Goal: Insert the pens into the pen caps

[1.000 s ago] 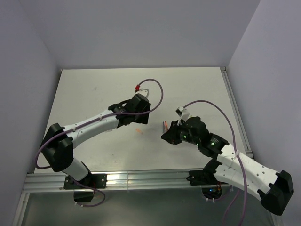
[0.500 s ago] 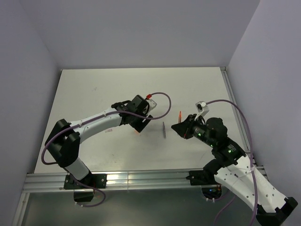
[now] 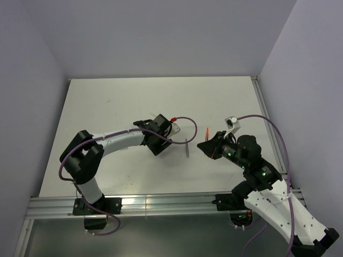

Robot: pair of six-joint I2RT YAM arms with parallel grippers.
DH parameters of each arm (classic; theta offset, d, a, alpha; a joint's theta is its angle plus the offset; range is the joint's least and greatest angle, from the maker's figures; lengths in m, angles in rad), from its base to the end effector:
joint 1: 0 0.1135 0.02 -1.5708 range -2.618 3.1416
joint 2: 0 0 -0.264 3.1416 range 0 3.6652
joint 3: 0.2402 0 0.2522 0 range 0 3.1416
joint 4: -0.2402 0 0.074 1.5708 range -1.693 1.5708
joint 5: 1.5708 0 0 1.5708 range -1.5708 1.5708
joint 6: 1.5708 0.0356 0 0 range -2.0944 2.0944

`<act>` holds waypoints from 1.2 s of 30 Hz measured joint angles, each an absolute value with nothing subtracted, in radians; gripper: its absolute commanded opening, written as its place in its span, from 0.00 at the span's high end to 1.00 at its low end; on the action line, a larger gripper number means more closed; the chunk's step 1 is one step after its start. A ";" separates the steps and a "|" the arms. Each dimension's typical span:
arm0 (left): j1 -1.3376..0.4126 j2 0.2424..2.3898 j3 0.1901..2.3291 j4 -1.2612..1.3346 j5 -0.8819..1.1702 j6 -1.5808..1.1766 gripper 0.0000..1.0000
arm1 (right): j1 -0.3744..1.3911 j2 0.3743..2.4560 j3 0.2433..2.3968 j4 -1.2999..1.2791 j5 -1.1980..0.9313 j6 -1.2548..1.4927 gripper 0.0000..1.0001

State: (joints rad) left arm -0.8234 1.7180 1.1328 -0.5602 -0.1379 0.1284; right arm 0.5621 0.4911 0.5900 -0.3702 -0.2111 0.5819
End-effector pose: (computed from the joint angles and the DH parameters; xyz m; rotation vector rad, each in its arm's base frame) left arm 0.2355 -0.2469 0.1898 1.1993 2.4145 -0.0232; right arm 0.1059 0.0755 0.2927 -0.1375 1.9501 0.9750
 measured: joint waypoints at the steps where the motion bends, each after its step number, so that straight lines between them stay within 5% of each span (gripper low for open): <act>1: -0.823 1.722 1.133 -0.555 -0.141 0.135 0.30 | 0.562 0.491 0.590 -0.371 -0.212 0.582 1.00; 36: -0.820 1.878 1.234 -0.545 -0.072 0.126 0.46 | 0.532 0.493 0.590 -0.392 -0.228 0.577 1.00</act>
State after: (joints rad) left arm -0.8200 1.8778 1.2335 -0.5453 -0.0719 0.1257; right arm 0.5320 0.4934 0.5900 -0.3923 -0.2283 0.5774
